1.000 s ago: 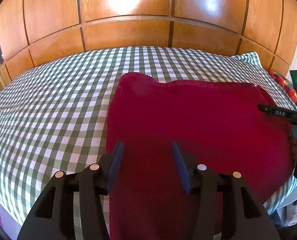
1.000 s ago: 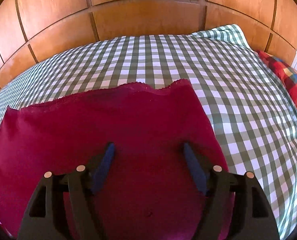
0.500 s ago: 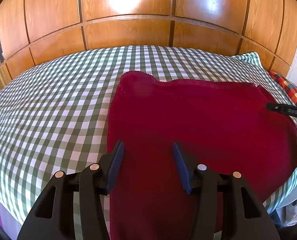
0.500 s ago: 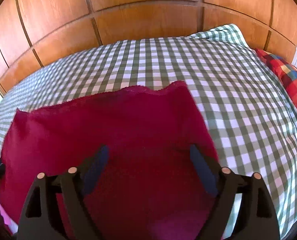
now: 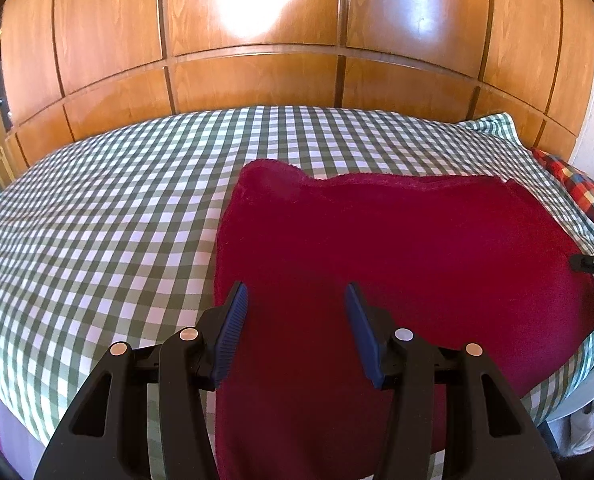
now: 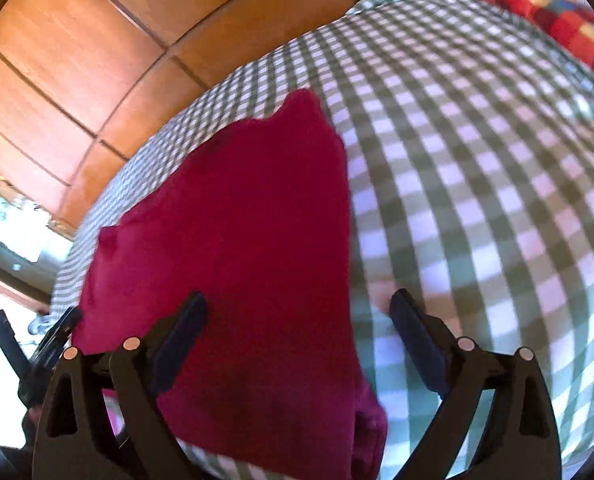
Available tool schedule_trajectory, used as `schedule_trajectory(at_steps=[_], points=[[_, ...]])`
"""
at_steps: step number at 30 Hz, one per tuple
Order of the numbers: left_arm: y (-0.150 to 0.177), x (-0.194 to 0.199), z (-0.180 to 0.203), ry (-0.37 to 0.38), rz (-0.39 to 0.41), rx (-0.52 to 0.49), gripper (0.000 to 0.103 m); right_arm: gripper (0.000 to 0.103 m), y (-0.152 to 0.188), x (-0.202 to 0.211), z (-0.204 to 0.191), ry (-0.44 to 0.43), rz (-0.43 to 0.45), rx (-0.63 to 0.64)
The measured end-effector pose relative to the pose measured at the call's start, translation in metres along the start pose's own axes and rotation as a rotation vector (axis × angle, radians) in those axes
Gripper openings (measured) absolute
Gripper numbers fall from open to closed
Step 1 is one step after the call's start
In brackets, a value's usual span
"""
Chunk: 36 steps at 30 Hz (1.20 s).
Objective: Fold small clothes
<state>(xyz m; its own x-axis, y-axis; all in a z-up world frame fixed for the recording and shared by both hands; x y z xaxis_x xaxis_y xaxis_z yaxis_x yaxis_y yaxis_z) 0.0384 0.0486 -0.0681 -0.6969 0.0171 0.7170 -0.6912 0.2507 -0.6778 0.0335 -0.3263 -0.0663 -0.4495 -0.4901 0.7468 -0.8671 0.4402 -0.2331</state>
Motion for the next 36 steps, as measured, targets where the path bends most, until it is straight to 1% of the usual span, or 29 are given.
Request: schedule_trajectory(at_steps=[7, 15, 22, 24, 25, 26, 28, 32, 36], points=[[-0.001, 0.001, 0.005, 0.005, -0.001, -0.018, 0.05, 0.094, 0.016, 0.002, -0.008, -0.095, -0.061, -0.003], [0.0, 0.0, 0.01, 0.012, -0.011, -0.031, 0.05, 0.094, 0.025, -0.008, -0.02, -0.11, -0.078, 0.016], [0.003, -0.008, 0.016, 0.03, -0.036, -0.033, 0.05, 0.093, 0.031, -0.019, -0.029, -0.08, -0.071, 0.066], [0.003, -0.006, 0.014, 0.037, -0.034, -0.02, 0.05, 0.083, 0.032, -0.021, -0.03, -0.059, -0.07, 0.077], [0.003, -0.005, 0.013, 0.048, -0.032, -0.01, 0.05, 0.076, 0.032, -0.022, -0.029, -0.053, -0.07, 0.08], [0.003, -0.004, 0.011, 0.063, -0.03, 0.001, 0.05, 0.066, 0.032, -0.022, -0.028, -0.053, -0.074, 0.08], [0.004, -0.001, 0.008, 0.121, -0.025, 0.044, 0.05, 0.053, 0.033, -0.021, -0.028, -0.073, -0.091, 0.073], [0.006, 0.001, 0.006, 0.164, -0.025, 0.058, 0.05, 0.039, 0.035, -0.02, -0.034, -0.1, -0.102, 0.069], [0.011, 0.003, 0.002, 0.208, -0.032, 0.091, 0.05, 0.034, 0.035, -0.013, -0.054, -0.144, -0.089, 0.07]])
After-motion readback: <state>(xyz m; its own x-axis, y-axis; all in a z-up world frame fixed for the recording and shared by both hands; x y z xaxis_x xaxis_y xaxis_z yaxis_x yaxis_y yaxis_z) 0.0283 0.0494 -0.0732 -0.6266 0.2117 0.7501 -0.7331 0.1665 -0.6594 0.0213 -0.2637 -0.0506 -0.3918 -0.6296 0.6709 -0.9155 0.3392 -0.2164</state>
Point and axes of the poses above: each gripper's, at about its wrist camera, not at the fingertips, and x roughly against the way its jaws point, z to its right, y to its underside, the point moved 6 cm from there along -x, roughly the way its jaws point, and after that the axes turned 14 degrees about -x, right-handed, at the moved point
